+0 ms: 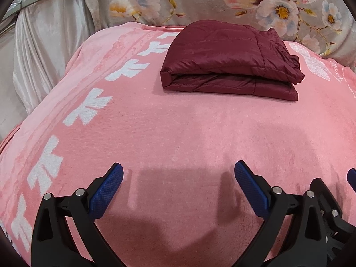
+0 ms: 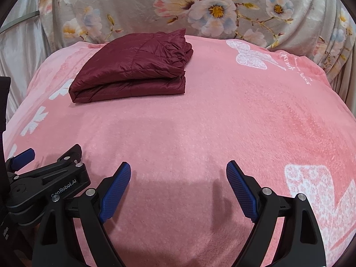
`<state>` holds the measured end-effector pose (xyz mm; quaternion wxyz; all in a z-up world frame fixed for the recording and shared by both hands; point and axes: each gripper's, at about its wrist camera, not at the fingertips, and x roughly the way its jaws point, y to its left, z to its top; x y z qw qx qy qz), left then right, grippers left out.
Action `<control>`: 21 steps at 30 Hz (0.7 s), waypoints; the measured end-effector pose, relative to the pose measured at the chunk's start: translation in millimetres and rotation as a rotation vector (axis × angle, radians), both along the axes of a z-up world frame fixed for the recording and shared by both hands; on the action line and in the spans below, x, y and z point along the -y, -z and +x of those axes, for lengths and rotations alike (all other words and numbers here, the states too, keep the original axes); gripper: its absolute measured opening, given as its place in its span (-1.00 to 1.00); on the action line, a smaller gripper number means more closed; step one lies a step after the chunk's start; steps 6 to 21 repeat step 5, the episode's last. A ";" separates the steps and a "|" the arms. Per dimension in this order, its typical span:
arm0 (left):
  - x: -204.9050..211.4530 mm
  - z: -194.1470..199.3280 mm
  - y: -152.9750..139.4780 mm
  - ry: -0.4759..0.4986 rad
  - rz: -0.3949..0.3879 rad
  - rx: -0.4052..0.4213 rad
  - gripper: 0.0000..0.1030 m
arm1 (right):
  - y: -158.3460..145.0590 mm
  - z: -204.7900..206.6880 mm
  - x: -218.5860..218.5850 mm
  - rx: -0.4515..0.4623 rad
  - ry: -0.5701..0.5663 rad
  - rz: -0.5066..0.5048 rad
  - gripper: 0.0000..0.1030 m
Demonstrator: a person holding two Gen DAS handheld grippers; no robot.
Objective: Fold large clothes
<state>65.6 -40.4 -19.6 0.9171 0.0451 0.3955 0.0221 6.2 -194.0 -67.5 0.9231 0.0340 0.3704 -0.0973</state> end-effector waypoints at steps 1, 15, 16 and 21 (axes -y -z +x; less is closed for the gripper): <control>-0.2 -0.7 -0.4 -0.003 0.002 0.003 0.90 | -0.1 -0.3 -0.2 0.002 -0.002 0.001 0.67; -2.3 -4.4 -1.5 -0.013 0.006 0.014 0.90 | -0.5 -1.4 -3.3 0.010 -0.005 -0.001 0.67; -2.3 -4.4 -1.5 -0.013 0.006 0.014 0.90 | -0.5 -1.4 -3.3 0.010 -0.005 -0.001 0.67; -2.3 -4.4 -1.5 -0.013 0.006 0.014 0.90 | -0.5 -1.4 -3.3 0.010 -0.005 -0.001 0.67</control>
